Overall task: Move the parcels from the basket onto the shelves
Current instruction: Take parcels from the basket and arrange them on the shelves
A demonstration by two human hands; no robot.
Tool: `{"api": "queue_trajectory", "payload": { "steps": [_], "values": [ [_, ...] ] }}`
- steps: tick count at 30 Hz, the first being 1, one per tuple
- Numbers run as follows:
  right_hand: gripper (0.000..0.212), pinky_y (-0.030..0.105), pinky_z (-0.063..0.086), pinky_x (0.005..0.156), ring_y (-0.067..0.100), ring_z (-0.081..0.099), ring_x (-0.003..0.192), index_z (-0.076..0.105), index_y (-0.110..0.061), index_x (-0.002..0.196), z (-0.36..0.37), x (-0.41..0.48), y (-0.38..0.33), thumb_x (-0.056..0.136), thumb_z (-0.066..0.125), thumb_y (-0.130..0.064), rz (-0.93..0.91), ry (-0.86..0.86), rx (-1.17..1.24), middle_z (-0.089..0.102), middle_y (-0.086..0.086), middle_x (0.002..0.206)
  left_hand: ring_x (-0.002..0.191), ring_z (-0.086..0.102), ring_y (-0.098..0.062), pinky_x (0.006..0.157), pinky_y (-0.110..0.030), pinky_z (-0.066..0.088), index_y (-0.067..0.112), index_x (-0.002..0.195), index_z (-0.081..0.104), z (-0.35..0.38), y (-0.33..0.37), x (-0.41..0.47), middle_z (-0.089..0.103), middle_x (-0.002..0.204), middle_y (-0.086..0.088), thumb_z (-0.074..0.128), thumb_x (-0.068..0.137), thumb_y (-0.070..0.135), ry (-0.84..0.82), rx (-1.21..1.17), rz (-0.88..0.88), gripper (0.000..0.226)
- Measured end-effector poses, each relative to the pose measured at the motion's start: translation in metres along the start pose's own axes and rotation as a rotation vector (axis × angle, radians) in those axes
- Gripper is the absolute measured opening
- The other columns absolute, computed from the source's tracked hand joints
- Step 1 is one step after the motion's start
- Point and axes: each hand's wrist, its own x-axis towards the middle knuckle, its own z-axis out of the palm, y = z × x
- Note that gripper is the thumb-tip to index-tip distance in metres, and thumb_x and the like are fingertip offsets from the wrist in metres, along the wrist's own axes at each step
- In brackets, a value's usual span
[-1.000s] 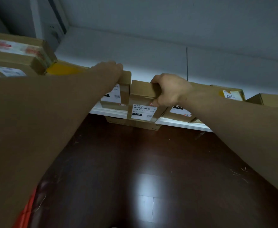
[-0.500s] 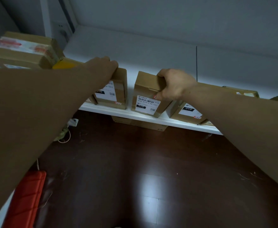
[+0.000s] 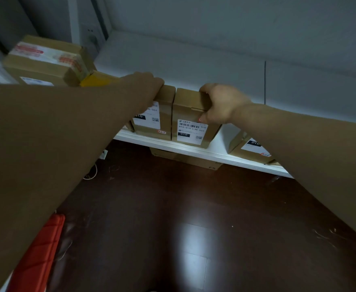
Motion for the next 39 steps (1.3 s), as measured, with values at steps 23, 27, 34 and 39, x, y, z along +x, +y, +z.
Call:
{"api": "queue_trajectory", "payload": {
  "steps": [23,27,34,39],
  "values": [
    [0.091,0.046,0.034,0.109,0.03,0.036,0.134,0.023,-0.02,0.15,0.011,-0.001,0.011,0.078,0.077,-0.03,0.073,0.052,0.069,0.036,0.01,0.145,0.144,0.018,-0.028,0.11,-0.048,0.033,0.011,0.15,0.013,0.001,0.014,-0.018,0.021,0.155,-0.011,0.073,0.082,0.017,0.034,0.009,-0.061,0.091],
    [0.092,0.049,0.031,0.111,0.03,0.035,0.136,0.021,-0.02,0.15,0.01,-0.003,0.012,0.078,0.077,-0.026,0.072,0.062,0.08,0.034,0.01,0.146,0.144,0.017,-0.027,0.107,-0.049,0.036,0.013,0.152,0.008,-0.002,0.017,-0.021,0.017,0.157,-0.009,0.073,0.082,0.018,0.051,0.028,-0.052,0.096],
    [0.09,0.045,0.018,0.117,0.032,0.028,0.137,0.023,-0.018,0.149,0.01,-0.019,0.007,0.078,0.077,-0.031,0.07,0.158,0.009,0.031,0.012,0.147,0.142,0.019,-0.029,0.102,-0.048,0.042,0.014,0.152,0.007,-0.005,0.027,-0.032,0.016,0.156,-0.01,0.072,0.082,0.018,0.102,0.078,-0.056,0.095],
    [0.089,0.041,0.001,0.118,0.031,0.011,0.144,0.023,-0.017,0.149,0.011,-0.041,-0.004,0.078,0.075,-0.03,0.023,0.305,-0.062,0.015,0.013,0.155,0.14,0.022,-0.028,0.097,-0.044,0.045,0.017,0.152,0.008,-0.016,0.035,-0.054,0.017,0.155,-0.009,0.069,0.085,0.016,0.144,0.075,-0.063,0.09]
  ]
}}
